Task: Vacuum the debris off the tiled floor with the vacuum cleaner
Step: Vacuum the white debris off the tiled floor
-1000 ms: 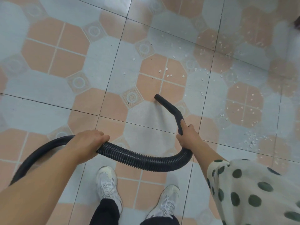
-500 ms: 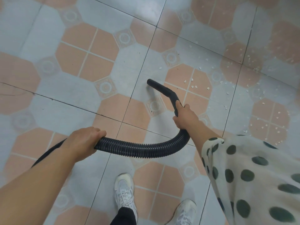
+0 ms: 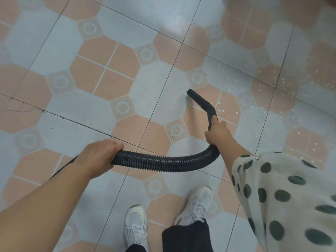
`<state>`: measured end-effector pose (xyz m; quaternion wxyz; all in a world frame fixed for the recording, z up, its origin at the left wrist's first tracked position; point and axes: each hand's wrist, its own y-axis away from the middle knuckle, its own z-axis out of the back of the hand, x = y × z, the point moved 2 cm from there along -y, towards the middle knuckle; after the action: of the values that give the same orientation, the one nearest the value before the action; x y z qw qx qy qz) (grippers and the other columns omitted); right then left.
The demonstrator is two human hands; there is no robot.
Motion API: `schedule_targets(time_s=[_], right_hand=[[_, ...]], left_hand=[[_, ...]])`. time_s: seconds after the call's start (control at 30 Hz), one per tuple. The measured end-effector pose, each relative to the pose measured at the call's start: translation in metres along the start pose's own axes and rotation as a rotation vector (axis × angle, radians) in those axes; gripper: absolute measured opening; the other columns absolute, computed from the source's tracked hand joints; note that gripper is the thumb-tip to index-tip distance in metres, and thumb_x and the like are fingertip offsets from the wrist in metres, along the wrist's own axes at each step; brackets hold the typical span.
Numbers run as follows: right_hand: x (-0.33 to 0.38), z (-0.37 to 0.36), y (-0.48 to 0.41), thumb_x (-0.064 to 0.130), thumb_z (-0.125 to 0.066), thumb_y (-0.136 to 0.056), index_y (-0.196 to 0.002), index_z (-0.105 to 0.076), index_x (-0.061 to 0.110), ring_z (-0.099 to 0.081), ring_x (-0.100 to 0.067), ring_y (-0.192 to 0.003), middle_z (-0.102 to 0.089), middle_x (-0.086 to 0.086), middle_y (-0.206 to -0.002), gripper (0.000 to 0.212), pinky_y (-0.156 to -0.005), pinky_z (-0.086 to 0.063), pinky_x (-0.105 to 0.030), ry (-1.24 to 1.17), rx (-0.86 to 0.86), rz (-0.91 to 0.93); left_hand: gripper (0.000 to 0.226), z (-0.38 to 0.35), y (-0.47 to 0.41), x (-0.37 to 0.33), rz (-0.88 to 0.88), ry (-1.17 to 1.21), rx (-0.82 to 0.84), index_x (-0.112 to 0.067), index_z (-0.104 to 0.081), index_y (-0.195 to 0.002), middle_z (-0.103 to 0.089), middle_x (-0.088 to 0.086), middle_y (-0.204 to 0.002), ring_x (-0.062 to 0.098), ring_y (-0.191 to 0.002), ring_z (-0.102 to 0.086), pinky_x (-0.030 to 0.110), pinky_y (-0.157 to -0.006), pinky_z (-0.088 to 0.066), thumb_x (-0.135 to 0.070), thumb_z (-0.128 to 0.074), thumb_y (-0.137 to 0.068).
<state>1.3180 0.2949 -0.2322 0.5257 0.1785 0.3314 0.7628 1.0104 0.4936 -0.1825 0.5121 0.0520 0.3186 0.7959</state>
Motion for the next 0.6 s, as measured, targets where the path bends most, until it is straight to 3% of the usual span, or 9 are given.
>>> schedule_targets(time_s=[0.3, 0.4, 0.6], right_hand=[[-0.017, 0.013, -0.015, 0.021, -0.05, -0.098, -0.154, -0.007, 0.018, -0.055, -0.041, -0.109, -0.032, -0.02, -0.14, 0.07, -0.089, -0.048, -0.043, 0.049, 0.062, 0.144], [-0.023, 0.026, -0.021, 0.022, -0.051, -0.098, -0.153, -0.01, 0.022, -0.055, -0.039, -0.108, -0.035, -0.018, -0.136, 0.069, -0.088, -0.051, -0.044, 0.072, 0.075, 0.198], [-0.048, 0.051, -0.033, 0.016, -0.05, -0.097, -0.154, -0.009, 0.019, -0.055, -0.04, -0.11, -0.032, -0.018, -0.139, 0.07, -0.086, -0.047, -0.041, 0.099, 0.023, 0.099]], left_hand=[[0.021, 0.001, -0.008, -0.032, 0.024, 0.036, 0.028, -0.023, -0.051, -0.096, -0.051, -0.009, -0.087, 0.016, -0.082, -0.051, 0.024, -0.051, -0.025, -0.012, -0.057, -0.079], [0.023, 0.007, -0.015, -0.048, 0.034, 0.046, 0.042, -0.024, -0.051, -0.098, -0.051, -0.01, -0.089, 0.015, -0.085, -0.051, 0.025, -0.054, -0.027, -0.012, -0.057, -0.08], [0.021, 0.013, -0.026, -0.077, 0.049, 0.049, 0.046, -0.021, -0.052, -0.098, -0.045, -0.009, -0.084, 0.017, -0.08, -0.049, 0.021, -0.048, -0.019, -0.011, -0.056, -0.08]])
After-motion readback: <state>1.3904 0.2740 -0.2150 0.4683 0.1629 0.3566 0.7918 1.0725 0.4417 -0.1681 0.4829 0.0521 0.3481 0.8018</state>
